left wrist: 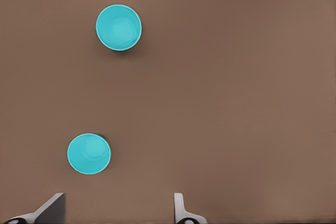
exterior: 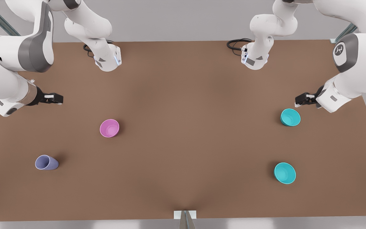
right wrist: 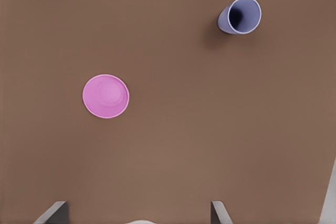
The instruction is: Stack the blue bowl on the pink bowl
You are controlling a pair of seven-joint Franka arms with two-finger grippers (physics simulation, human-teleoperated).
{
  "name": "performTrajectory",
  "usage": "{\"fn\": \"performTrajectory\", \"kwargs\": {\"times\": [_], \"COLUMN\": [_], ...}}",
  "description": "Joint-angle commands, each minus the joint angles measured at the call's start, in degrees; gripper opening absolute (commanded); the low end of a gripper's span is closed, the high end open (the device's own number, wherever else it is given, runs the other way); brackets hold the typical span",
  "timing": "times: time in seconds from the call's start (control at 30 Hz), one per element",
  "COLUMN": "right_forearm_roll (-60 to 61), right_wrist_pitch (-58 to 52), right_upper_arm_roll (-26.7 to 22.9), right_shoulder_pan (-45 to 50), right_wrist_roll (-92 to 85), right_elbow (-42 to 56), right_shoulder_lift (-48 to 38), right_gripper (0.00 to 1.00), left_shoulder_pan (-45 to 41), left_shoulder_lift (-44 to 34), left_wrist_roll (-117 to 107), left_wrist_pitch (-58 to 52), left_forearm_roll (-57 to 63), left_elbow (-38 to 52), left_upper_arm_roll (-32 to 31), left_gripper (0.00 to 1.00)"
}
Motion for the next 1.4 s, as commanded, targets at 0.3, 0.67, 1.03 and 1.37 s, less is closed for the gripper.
{"fn": "performTrajectory", "kwargs": {"times": [0.3,0.67,1.03,1.37], "right_forearm_roll": [11.4,21.3,21.3,22.3], "right_wrist_pitch": [30.3,44.2,55.2,58.2], "right_upper_arm_roll": [0.0,0.1,0.9,2.4], "right_shoulder_pan": [-5.7,-5.6,-5.3,-5.4], "right_wrist_roll": [3.5,4.7,2.2,2.7], "right_elbow": [-26.5,-35.4,-43.0,-43.0], "right_shoulder_lift": [7.4,13.2,14.2,17.2], "right_gripper": [1.00,1.00,1.00,0.48], "left_shoulder_pan": [0.6,0.6,0.5,0.2], "left_shoulder_lift": [1.2,1.2,0.4,1.3], "left_wrist_roll": [-1.0,-0.7,0.7,0.7], "left_wrist_pitch": [2.7,0.1,-7.4,-8.9], "left_forearm_roll": [1.7,0.8,0.7,0.6], "left_elbow": [0.4,0.8,2.2,2.3], "left_upper_arm_roll": [2.6,2.6,3.7,3.3], "left_gripper": [1.00,1.00,1.00,1.00]}}
